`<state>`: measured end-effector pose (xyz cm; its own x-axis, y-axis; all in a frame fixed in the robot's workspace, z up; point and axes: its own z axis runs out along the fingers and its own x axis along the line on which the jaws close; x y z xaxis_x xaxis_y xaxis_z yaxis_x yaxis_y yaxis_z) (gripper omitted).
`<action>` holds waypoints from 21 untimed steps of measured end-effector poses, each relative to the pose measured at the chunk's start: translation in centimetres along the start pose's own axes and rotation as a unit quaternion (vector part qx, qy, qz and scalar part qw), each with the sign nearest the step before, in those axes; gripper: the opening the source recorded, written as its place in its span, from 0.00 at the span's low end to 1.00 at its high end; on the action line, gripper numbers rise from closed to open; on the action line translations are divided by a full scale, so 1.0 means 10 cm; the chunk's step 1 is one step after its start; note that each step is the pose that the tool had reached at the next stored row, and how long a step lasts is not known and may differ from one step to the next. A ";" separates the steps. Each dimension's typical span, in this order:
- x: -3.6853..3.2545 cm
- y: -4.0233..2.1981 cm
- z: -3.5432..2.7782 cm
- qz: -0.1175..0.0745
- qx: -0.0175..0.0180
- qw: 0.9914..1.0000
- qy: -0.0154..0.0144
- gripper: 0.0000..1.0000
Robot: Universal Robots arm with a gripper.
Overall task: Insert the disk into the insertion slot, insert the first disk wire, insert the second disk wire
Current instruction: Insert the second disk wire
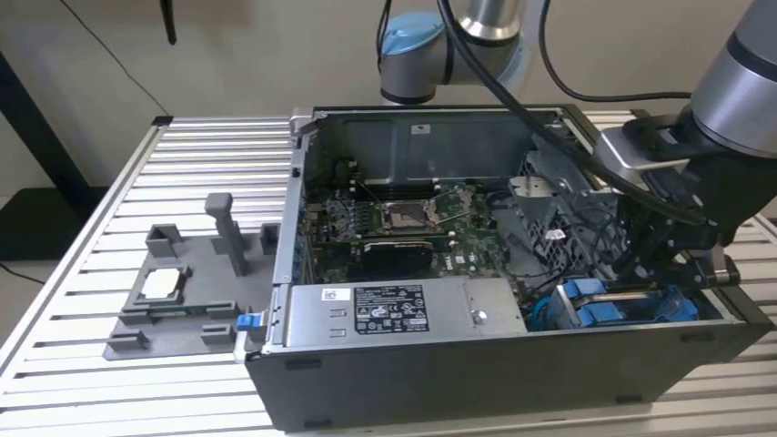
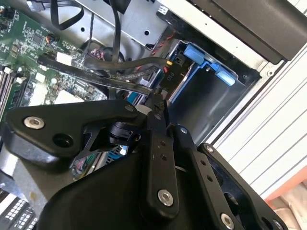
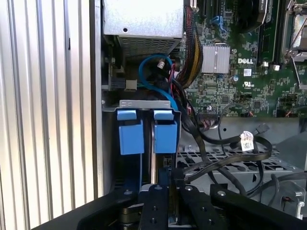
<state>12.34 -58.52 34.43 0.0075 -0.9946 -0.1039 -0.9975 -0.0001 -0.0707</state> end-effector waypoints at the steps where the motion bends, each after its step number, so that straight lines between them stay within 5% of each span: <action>1: 0.001 0.002 0.007 0.000 0.001 1.000 0.001 0.16; 5: 0.002 0.016 0.015 0.000 0.002 1.000 0.001 0.16; 10: 0.002 0.105 0.011 0.000 0.005 1.000 0.001 0.16; 18: 0.002 0.156 0.015 0.000 0.018 1.000 0.000 0.16; 21: 0.000 0.176 0.014 0.000 0.027 1.000 0.000 0.16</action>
<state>10.60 -58.50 34.17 0.0075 -0.9946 -0.1037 -0.9924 0.0053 -0.1233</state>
